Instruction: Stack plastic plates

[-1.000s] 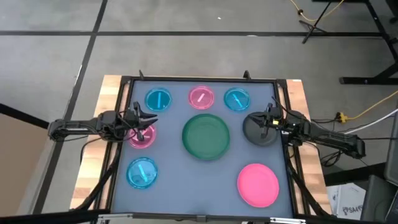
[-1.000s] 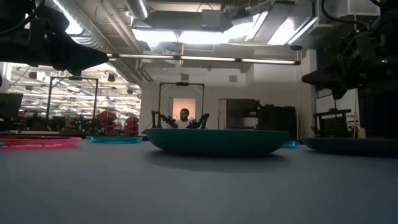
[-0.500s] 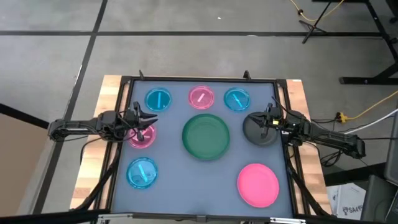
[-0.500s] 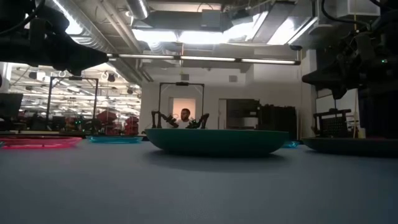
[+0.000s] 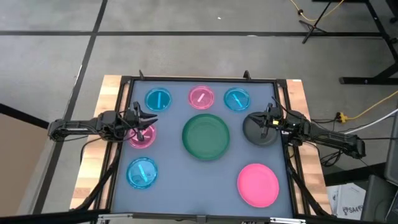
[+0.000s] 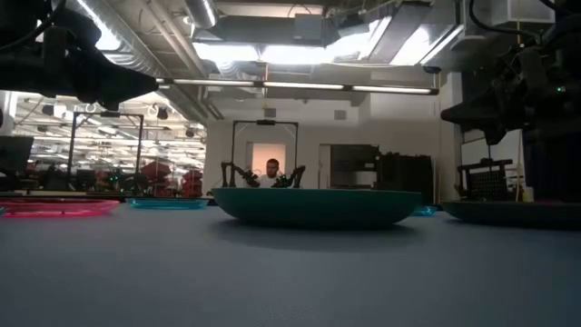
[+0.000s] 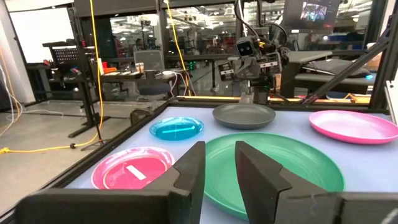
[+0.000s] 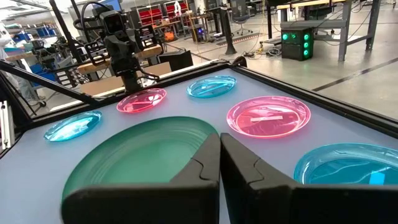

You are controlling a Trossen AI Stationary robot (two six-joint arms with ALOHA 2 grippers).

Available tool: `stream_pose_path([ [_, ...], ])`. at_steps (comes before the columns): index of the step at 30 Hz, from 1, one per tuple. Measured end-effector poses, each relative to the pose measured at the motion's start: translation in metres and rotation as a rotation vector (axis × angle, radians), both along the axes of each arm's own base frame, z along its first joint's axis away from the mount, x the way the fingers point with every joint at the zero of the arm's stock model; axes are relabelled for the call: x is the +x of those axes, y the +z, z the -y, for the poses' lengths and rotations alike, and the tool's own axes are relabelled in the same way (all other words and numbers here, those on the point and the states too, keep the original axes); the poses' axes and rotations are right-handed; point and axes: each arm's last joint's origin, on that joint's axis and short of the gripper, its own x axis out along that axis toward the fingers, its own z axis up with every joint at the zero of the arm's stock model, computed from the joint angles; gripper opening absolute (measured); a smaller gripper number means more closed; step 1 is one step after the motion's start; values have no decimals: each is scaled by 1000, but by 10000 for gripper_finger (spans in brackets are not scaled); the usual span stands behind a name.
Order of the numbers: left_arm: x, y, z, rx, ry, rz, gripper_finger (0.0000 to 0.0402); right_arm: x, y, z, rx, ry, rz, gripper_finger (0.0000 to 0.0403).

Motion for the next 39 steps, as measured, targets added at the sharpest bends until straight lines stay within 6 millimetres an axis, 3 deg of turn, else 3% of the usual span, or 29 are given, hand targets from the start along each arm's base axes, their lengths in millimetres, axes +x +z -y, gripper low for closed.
stream_pose_path([
  [9, 0, 3, 0, -9, -2, 39, 82, 0, 0, 0, 0, 0, 0, 2],
  [18, -5, 28, 0, -64, -10, 321, 82, 0, 1, 0, -12, -3, 7, 2],
  [24, -12, 42, -2, -79, 82, 483, 82, -1, 12, 4, -111, -123, 100, 2],
  [30, -10, 40, -3, -85, 114, 463, 82, -2, 27, 4, -165, -171, 233, 2],
  [39, 7, 51, -6, -36, 185, 305, 82, -2, 27, 5, -208, -175, 218, 2],
])
